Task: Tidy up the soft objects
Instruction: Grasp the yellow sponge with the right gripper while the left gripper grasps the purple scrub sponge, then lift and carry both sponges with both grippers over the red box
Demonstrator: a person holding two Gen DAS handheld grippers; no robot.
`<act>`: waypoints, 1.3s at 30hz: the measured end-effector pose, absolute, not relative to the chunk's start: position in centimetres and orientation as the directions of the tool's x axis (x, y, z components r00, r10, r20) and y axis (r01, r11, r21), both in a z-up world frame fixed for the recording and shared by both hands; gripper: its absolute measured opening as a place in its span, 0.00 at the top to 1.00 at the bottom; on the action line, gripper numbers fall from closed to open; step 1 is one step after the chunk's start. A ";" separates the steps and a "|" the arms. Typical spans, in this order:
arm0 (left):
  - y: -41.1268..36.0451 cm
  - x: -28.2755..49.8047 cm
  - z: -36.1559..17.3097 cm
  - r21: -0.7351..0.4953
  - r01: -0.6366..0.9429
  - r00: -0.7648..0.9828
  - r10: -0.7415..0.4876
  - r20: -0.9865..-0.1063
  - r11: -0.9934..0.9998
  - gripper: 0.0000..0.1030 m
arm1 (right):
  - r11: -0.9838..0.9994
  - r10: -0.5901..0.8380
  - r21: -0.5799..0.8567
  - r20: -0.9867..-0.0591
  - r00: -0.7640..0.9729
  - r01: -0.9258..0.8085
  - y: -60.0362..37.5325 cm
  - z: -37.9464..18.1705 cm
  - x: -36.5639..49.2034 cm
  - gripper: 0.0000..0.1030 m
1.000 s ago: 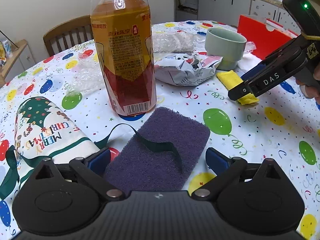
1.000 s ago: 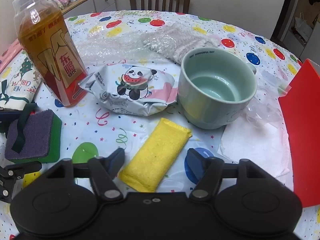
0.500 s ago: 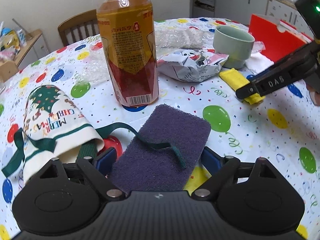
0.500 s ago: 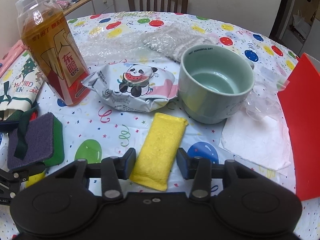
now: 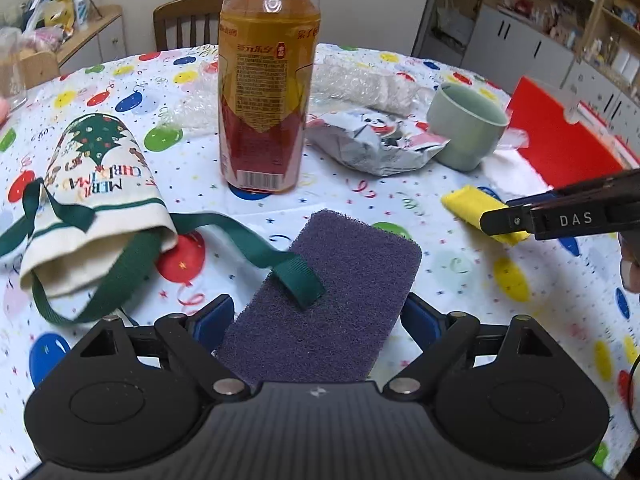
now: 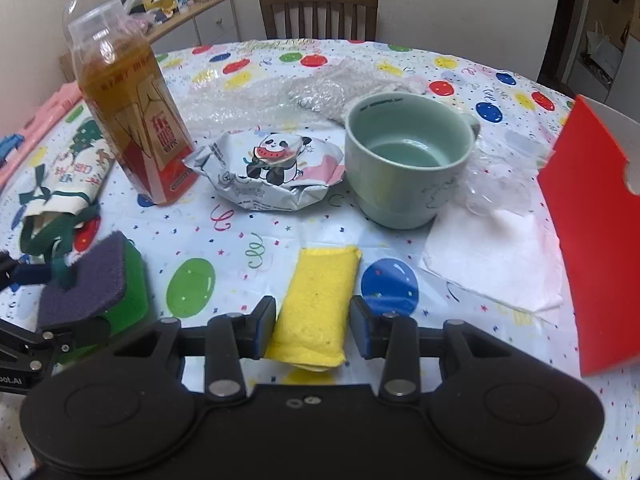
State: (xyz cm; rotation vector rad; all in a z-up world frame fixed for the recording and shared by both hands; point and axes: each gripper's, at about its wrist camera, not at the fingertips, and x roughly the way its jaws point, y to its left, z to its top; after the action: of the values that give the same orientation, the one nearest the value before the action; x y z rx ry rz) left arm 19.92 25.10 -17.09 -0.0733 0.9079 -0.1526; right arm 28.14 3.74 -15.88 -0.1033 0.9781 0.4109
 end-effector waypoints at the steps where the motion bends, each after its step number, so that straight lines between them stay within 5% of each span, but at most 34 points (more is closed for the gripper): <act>1: 24.8 19.7 -17.0 -0.131 0.099 0.606 -0.164 -0.778 0.986 0.12 | 0.918 0.296 0.102 -0.818 0.492 -0.383 3.5 -15.6 27.9 0.63; 7: 23.0 18.9 -16.2 -0.156 0.088 0.615 -0.177 -0.769 0.984 0.12 | 0.914 0.328 0.131 -0.795 0.510 -0.383 1.8 -14.2 26.5 0.67; 10: 22.0 18.5 -15.6 -0.162 0.099 0.624 -0.188 -0.758 0.982 0.12 | 0.911 0.343 0.148 -0.791 0.507 -0.384 0.7 -13.7 26.0 0.96; 14: 20.7 18.1 -15.1 -0.144 0.110 0.635 -0.181 -0.751 0.984 0.12 | 0.902 0.340 0.131 -0.803 0.489 -0.412 0.0 -13.9 25.2 1.00; 25: 19.9 17.4 -14.6 -0.149 0.097 0.636 -0.176 -0.752 0.984 0.12 | 0.898 0.324 0.113 -0.822 0.468 -0.424 -0.7 -15.6 25.4 0.56; 39: 20.2 16.8 -14.5 -0.132 0.076 0.644 -0.149 -0.751 0.988 0.12 | 0.899 0.243 0.015 -0.848 0.471 -0.438 1.4 -18.1 26.3 0.59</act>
State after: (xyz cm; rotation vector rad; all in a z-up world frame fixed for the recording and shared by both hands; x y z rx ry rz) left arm 16.79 20.22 -14.47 -0.0910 0.8624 -0.1284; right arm 26.28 1.38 -18.09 -0.2161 0.9976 0.4212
